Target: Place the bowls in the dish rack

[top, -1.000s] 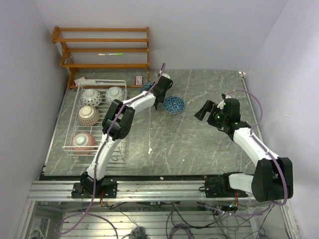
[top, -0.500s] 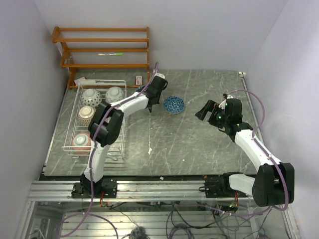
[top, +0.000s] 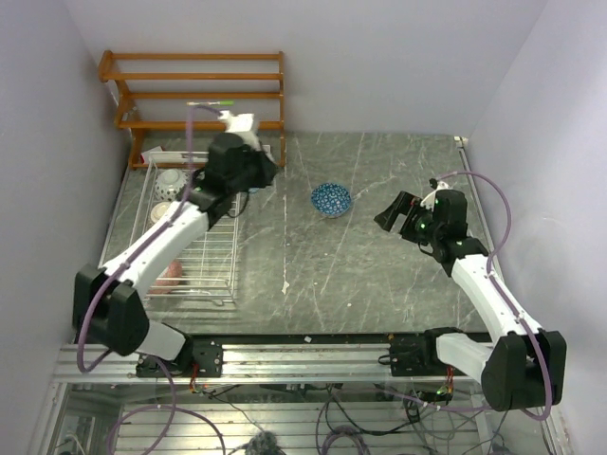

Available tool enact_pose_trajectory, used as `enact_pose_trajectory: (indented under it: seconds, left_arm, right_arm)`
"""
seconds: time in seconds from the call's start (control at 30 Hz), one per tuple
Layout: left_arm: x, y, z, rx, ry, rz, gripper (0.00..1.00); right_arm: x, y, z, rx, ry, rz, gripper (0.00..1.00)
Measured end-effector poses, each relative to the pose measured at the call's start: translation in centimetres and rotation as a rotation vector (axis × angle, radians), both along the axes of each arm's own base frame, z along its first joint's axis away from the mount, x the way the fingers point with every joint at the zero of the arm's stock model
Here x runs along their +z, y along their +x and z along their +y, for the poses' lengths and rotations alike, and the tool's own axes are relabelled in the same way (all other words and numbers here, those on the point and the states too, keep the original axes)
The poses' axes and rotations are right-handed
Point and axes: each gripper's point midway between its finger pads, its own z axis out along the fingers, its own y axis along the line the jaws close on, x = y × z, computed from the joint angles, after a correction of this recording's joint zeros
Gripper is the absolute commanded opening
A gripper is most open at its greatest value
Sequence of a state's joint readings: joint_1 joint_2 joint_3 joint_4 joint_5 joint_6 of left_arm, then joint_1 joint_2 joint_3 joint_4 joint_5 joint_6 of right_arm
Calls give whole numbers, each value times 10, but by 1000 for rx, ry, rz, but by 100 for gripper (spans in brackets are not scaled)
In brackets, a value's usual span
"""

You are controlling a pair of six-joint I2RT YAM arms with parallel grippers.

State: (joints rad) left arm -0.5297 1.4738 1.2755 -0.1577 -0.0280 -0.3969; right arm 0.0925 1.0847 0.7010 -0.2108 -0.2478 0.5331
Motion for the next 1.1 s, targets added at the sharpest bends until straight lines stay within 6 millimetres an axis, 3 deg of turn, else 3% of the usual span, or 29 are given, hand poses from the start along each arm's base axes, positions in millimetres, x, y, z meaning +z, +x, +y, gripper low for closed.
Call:
enact_pose_trajectory:
  seconds: [0.13,0.23,0.3,0.37,0.63,0.87,1.1]
  left_arm:
    - [-9,1,58,74,-169,44,7]
    - [-40,1,97,148,-292,123,7]
    - [-64,-5,112,177,-369,188,7]
    - [-76,-10,118,185,-450,226,7]
    - [-70,-7,135,141,-767,208,7]
    - [-104,-8,161,194,-1010,291,7]
    - [-103,-6,166,167,-1137,301,7]
  right_arm:
    - [5,-4,1,10,3,-10,99]
    - [7,-7,1,18,1,-14,99]
    - [8,-9,2,22,0,-16,99]
    - [9,-11,1,24,-2,-15,99]
    - [12,-14,1,25,-4,-19,98]
    - [10,-14,1,25,-4,-13,98]
    - [3,-12,1,25,-5,9,98]
